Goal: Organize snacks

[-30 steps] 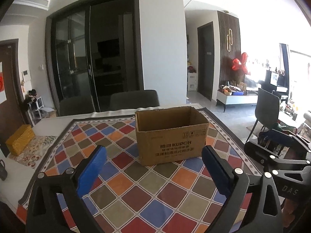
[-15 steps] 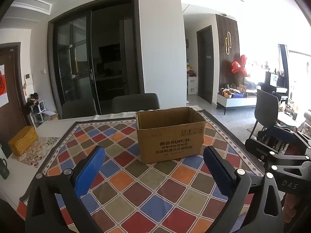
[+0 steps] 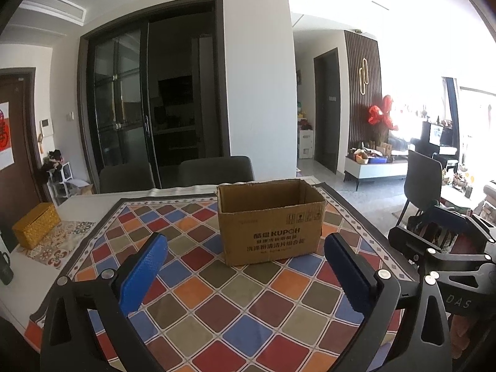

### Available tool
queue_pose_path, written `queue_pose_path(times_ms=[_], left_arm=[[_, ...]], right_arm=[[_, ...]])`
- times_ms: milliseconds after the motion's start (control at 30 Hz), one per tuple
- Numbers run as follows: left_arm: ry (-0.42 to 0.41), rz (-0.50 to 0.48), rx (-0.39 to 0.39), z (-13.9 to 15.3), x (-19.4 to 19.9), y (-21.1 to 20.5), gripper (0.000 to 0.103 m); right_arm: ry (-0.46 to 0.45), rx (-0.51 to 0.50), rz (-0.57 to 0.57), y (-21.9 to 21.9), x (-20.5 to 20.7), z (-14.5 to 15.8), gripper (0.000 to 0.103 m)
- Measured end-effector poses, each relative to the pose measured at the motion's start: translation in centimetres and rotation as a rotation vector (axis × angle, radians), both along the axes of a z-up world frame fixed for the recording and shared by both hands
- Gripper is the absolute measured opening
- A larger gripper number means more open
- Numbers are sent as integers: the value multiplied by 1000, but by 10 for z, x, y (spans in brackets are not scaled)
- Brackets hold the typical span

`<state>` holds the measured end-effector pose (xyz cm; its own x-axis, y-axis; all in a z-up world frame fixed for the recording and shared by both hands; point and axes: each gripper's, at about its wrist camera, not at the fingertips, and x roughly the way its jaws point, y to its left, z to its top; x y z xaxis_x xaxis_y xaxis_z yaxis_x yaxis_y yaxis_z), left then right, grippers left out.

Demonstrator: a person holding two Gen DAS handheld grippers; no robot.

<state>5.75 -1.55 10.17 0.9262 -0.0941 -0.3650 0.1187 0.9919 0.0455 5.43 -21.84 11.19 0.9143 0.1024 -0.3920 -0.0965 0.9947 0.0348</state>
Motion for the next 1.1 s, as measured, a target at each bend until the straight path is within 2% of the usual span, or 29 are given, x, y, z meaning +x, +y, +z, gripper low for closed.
queue_pose_path(times_ms=[1100], left_arm=[[2,-7,-18,5,-1,-2,103]], right_arm=[[-4,-10,9,6,-3,4,89]])
